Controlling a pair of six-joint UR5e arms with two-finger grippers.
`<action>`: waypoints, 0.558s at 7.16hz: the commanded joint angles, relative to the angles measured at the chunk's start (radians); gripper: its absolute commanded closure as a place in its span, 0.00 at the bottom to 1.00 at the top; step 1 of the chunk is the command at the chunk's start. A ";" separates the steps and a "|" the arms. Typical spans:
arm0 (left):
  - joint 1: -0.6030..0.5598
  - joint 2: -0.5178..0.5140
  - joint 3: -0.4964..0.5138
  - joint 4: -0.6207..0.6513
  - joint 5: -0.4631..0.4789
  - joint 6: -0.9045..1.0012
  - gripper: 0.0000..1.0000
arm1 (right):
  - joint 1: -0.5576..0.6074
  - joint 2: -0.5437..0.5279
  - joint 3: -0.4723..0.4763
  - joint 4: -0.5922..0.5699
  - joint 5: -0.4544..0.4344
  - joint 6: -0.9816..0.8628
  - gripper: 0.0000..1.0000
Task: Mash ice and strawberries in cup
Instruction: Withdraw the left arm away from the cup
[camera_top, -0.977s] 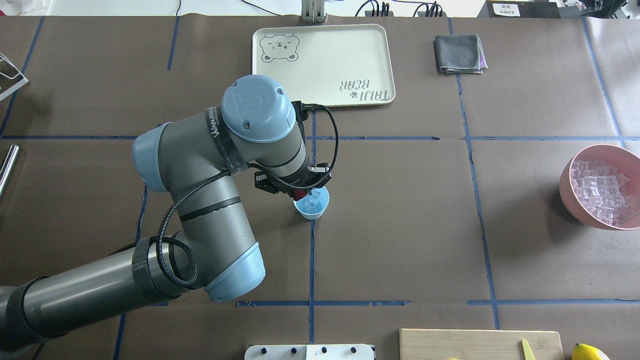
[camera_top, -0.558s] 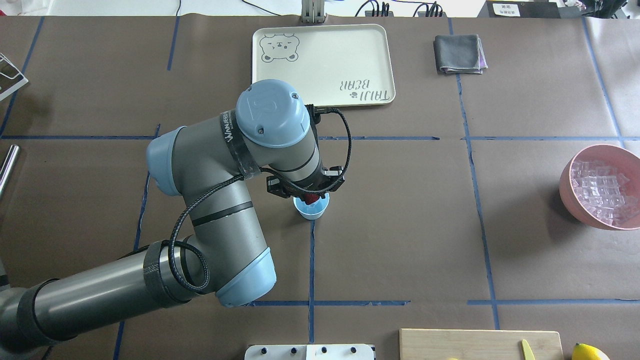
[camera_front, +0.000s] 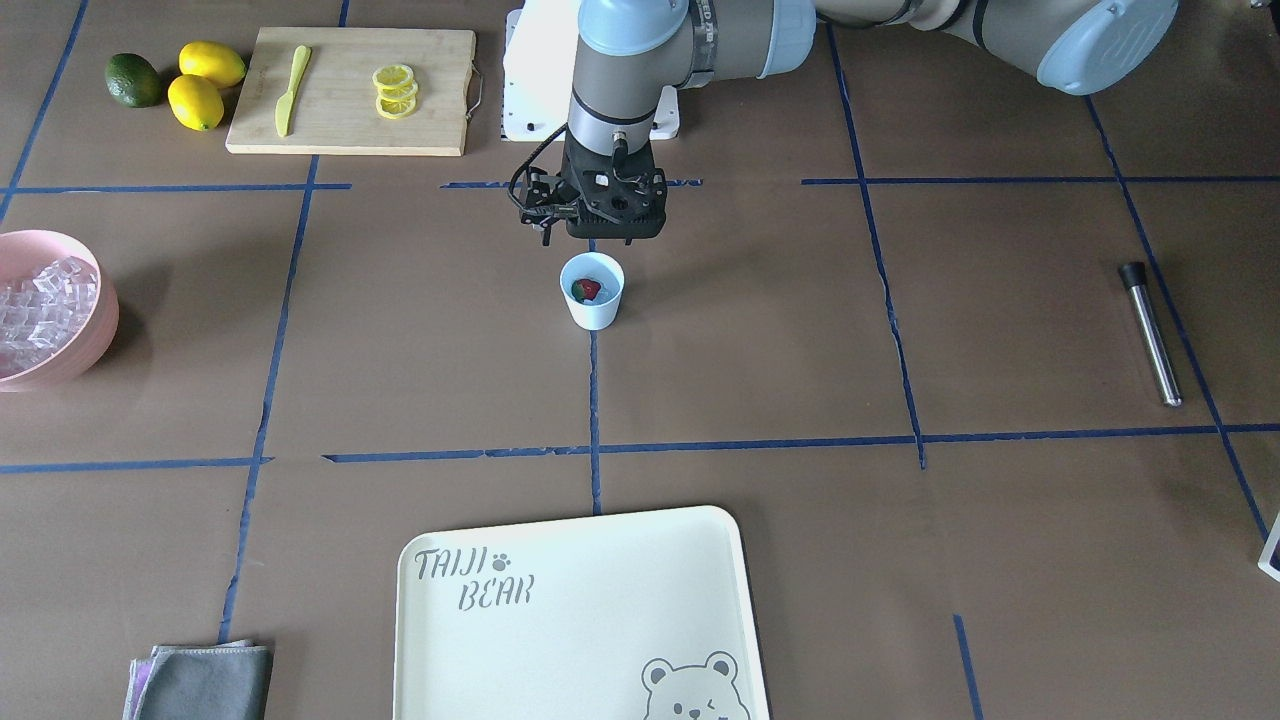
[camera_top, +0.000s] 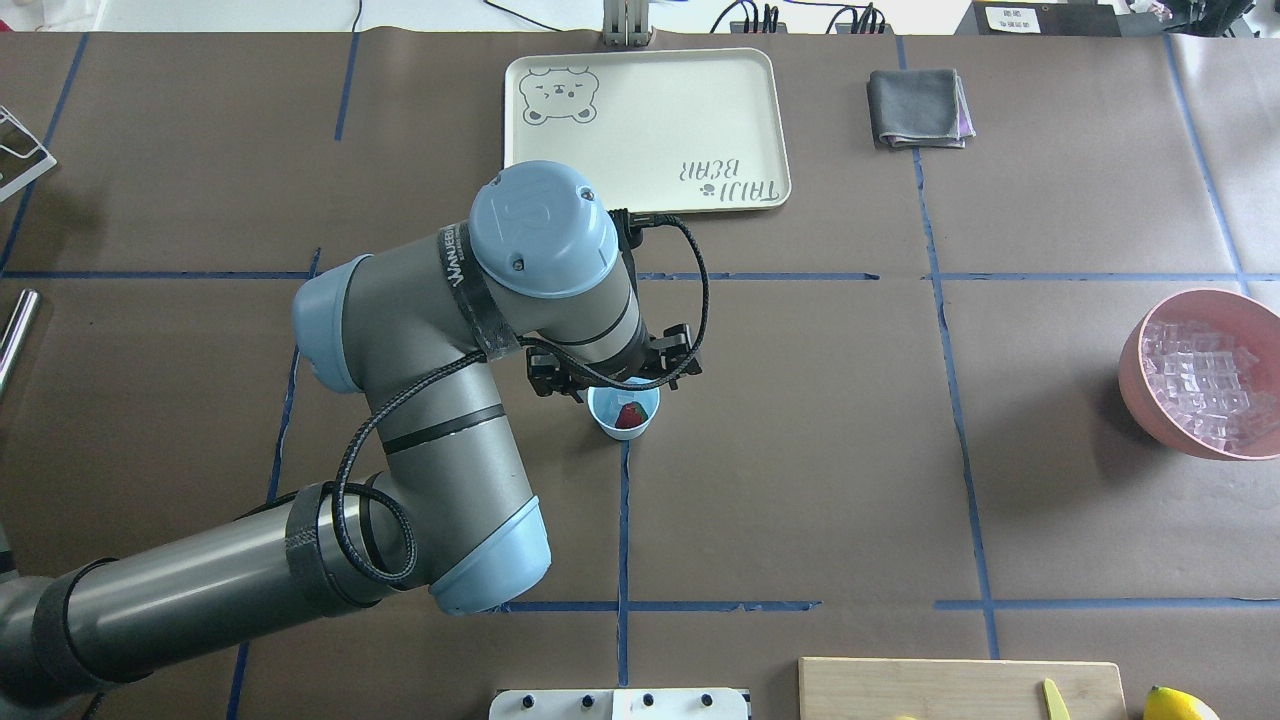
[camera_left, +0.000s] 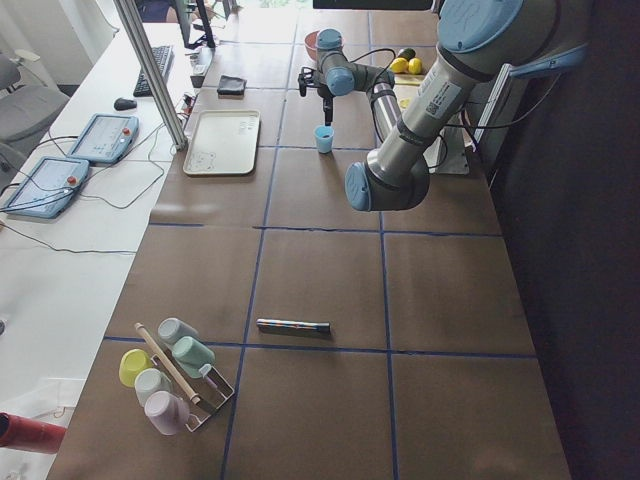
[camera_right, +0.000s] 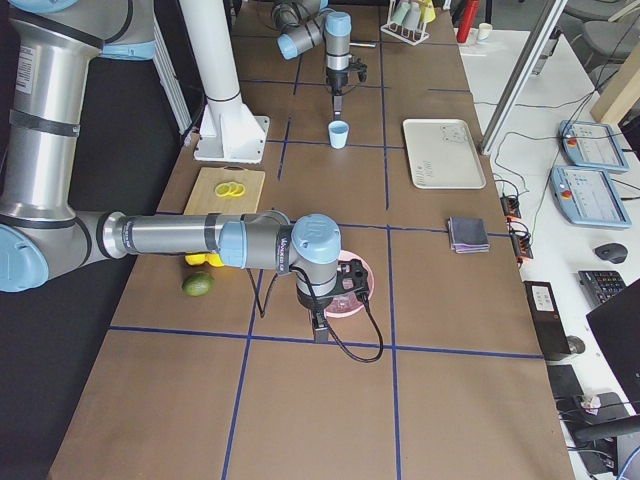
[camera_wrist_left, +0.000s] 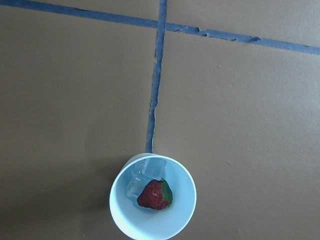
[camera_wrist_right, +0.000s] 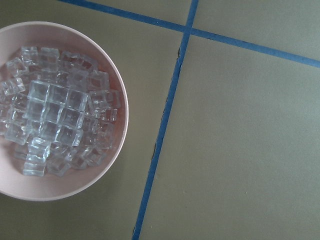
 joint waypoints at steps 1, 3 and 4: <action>-0.013 0.055 -0.034 0.084 0.003 0.046 0.00 | 0.000 -0.001 0.000 0.000 0.000 0.000 0.01; -0.071 0.281 -0.225 0.075 -0.006 0.303 0.00 | 0.000 -0.002 -0.002 0.002 0.000 0.000 0.01; -0.137 0.387 -0.301 0.078 -0.015 0.440 0.00 | 0.000 -0.001 -0.002 0.002 0.000 -0.002 0.01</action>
